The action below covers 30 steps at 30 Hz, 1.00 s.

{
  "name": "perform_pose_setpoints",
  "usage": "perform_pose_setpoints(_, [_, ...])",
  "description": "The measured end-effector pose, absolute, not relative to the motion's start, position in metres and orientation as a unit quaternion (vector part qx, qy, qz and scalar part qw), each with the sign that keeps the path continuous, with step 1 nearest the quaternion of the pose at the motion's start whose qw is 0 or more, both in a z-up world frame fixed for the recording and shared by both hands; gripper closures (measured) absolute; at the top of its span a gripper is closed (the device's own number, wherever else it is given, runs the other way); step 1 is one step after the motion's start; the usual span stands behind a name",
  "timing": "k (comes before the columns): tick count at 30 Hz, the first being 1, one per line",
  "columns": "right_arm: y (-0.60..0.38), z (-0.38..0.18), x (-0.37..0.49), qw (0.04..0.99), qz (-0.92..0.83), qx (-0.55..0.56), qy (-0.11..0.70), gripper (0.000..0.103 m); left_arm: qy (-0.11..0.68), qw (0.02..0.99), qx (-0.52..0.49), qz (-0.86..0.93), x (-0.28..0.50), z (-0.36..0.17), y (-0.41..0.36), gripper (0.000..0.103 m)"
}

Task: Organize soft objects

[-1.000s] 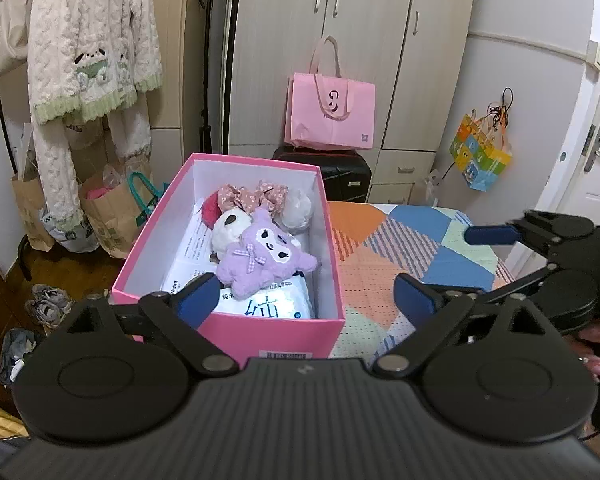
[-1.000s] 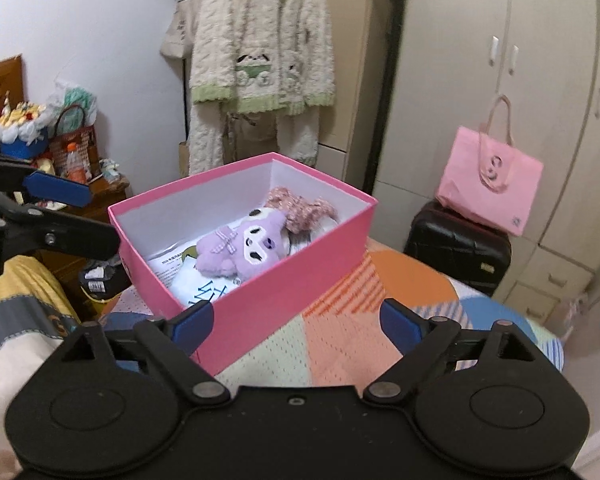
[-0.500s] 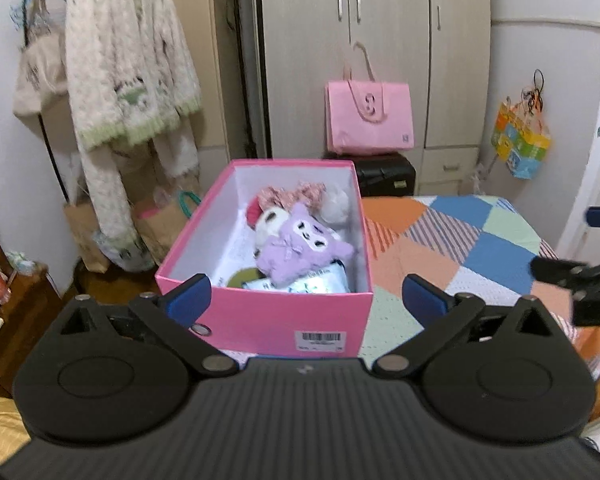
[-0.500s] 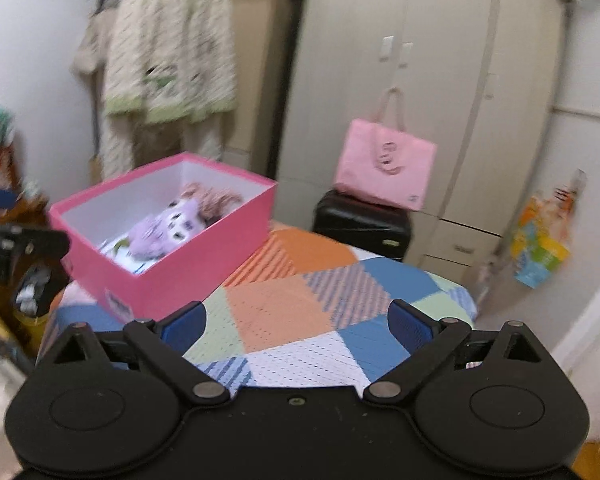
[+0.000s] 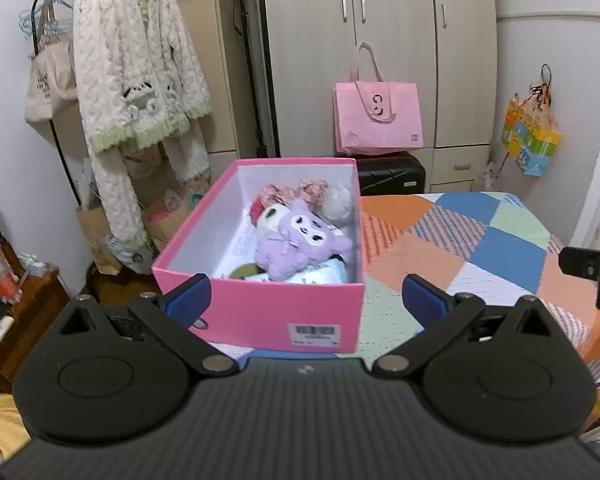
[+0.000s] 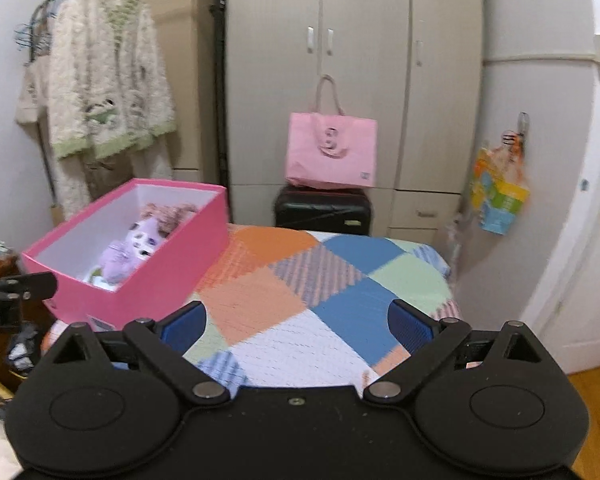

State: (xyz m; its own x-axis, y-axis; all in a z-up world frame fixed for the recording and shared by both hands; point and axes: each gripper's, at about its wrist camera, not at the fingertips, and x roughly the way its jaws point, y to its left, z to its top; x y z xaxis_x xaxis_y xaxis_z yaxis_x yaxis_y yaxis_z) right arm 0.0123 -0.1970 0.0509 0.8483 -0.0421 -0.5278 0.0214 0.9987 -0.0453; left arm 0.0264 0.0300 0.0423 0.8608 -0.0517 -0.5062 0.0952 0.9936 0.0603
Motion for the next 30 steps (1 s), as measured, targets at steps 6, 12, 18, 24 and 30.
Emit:
perform_pose_setpoints(6, [-0.196, 0.047, 0.001, 0.961, -0.032, -0.019, 0.272, 0.004, 0.261, 0.964, 0.035, -0.036, 0.02, 0.036, 0.027, 0.0])
perform_pose_setpoints(12, [-0.191, 0.049, -0.009, 0.964, -0.031, -0.03, 0.261, 0.004, 0.26, 0.964, 0.038, -0.044, 0.015, 0.033, 0.022, 0.0])
perform_pose_setpoints(18, [-0.185, 0.046, -0.015, 0.965, -0.042, -0.045, 0.255, 0.004, 0.26, 0.964, 0.039, -0.044, 0.011, 0.03, 0.02, 0.0])
perform_pose_setpoints(24, [-0.185, 0.041, -0.016, 0.964, -0.051, -0.049, 0.255, 0.004, 0.242, 0.969, 0.046, -0.022, 0.003, 0.025, 0.019, 0.0])
perform_pose_setpoints(30, [-0.184, 0.039, -0.021, 0.966, -0.054, -0.049, 0.248, 0.004, 0.227, 0.973, 0.039, -0.017, -0.003, 0.023, 0.021, 0.0])
